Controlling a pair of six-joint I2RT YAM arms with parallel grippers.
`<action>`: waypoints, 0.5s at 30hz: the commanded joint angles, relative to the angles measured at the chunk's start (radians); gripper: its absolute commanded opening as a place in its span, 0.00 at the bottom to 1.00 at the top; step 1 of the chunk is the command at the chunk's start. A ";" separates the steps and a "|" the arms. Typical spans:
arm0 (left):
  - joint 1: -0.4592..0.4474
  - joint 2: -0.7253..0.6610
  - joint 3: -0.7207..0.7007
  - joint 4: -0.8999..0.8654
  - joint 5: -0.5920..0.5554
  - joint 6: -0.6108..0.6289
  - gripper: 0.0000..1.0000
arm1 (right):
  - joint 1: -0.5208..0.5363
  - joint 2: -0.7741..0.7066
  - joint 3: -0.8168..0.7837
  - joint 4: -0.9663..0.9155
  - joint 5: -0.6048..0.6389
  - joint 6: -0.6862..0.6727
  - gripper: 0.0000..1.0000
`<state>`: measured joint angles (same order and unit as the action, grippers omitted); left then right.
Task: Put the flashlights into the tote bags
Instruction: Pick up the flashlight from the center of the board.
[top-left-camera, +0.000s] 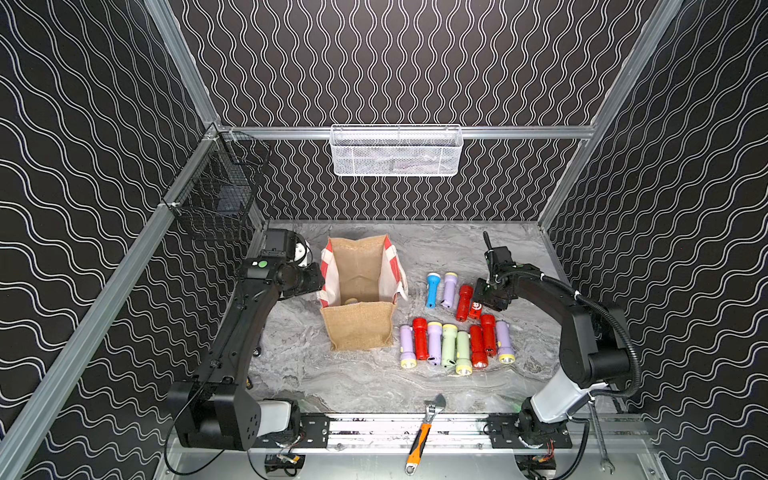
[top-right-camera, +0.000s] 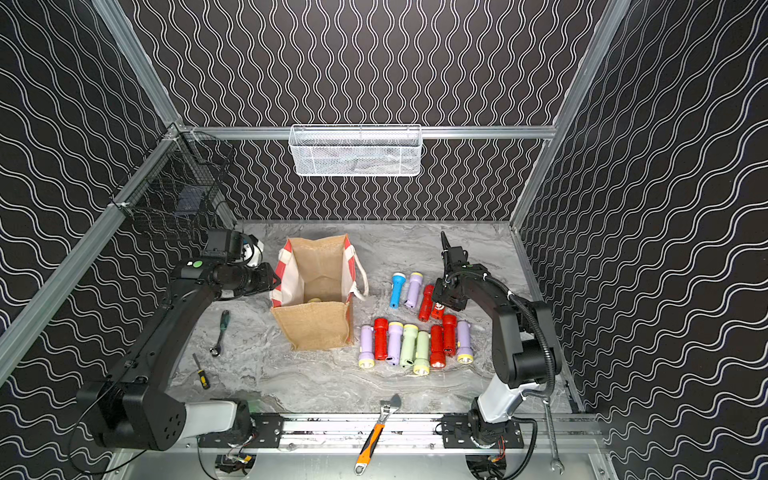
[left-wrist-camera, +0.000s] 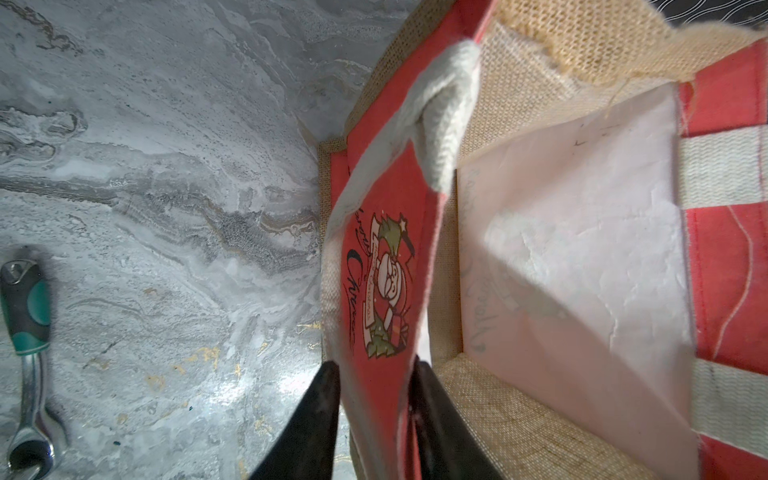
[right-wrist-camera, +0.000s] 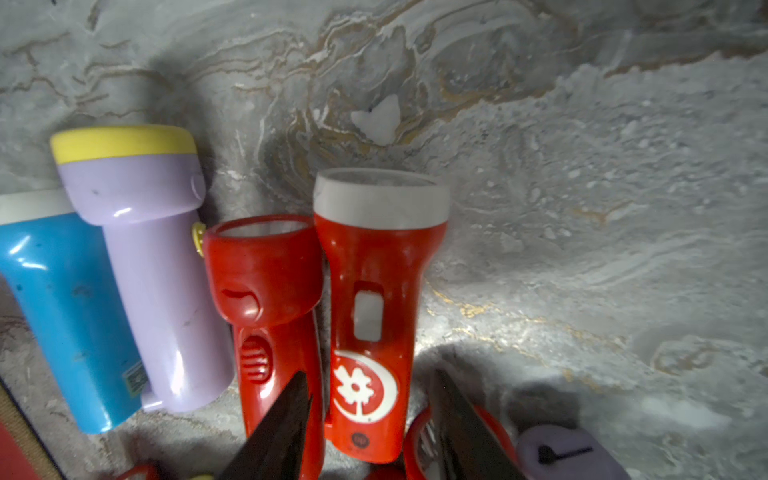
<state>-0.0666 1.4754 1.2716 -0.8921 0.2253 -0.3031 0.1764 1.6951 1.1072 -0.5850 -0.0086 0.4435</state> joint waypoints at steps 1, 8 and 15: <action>0.001 0.004 0.009 0.007 -0.014 0.021 0.34 | 0.000 0.022 0.012 0.000 0.012 -0.012 0.48; 0.000 0.011 0.020 0.002 -0.017 0.023 0.35 | 0.000 0.068 0.018 0.003 0.010 -0.006 0.46; 0.002 0.016 0.029 -0.004 -0.022 0.033 0.34 | -0.001 0.107 0.002 0.030 0.005 -0.004 0.46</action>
<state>-0.0666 1.4864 1.2881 -0.9035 0.2142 -0.2852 0.1757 1.7897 1.1133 -0.5709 -0.0051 0.4335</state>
